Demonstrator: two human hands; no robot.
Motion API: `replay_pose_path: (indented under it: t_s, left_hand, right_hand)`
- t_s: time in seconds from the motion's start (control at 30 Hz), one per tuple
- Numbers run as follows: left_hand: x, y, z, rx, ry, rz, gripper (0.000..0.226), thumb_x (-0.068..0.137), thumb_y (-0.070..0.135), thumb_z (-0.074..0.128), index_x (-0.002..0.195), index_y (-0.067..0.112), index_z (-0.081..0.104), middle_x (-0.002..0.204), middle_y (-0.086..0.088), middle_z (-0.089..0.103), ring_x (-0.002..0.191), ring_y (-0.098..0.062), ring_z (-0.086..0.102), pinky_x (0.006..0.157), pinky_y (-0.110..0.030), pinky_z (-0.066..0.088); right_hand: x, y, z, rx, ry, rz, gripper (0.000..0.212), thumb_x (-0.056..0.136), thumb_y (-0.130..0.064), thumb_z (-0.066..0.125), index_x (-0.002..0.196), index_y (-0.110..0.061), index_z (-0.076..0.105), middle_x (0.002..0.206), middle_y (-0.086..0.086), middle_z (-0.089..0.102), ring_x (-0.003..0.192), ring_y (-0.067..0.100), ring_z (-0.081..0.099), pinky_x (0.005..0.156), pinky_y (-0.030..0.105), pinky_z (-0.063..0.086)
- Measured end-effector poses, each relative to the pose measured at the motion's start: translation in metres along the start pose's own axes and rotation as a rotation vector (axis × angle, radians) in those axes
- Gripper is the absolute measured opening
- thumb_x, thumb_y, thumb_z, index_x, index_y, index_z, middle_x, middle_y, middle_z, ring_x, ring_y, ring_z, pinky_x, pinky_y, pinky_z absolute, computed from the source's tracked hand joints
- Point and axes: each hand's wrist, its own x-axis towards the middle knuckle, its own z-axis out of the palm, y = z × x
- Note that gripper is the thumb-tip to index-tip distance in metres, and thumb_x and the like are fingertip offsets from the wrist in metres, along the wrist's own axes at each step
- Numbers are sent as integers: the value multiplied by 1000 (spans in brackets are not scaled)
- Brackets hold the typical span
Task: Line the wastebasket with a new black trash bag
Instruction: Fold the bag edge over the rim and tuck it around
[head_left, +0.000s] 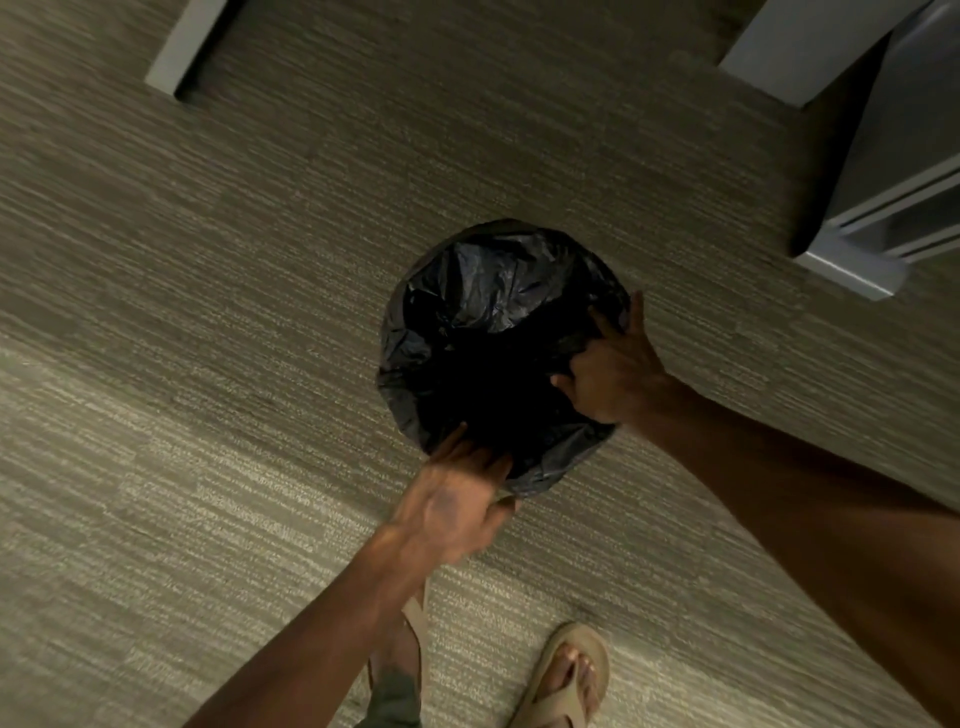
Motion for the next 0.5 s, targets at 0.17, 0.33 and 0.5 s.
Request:
replay_pose_path:
  t_s: [0.17,0.33,0.5]
  left_hand:
    - [10,3,-12,-20,70,-25,62,88,44,68,138,8,61,135,-14,62,125,-34,58,114,-43,44]
    - [17,-1,-9,8,-171,-42,60,99,59,49,141,16,54,134,-7,61,125,-30,55,106,-41,44]
    - [25,-8,-23,-117,-22,-51,63,99,63,43,140,17,58,131,-7,67,123,-30,60,103,-38,48]
  right_hand:
    - [17,-6,-43,187,333,-245,30,93,-32,52,97,-12,73,101,13,73,101,36,65,93,48,49]
    - [66,-10,-73,689,33,-194,44,98,-16,52,140,-14,63,141,19,64,123,38,62,105,45,53]
    - [85,-1,-77,983,169,-14,34,100,-15,53,128,-6,70,130,19,71,117,36,67,101,42,55]
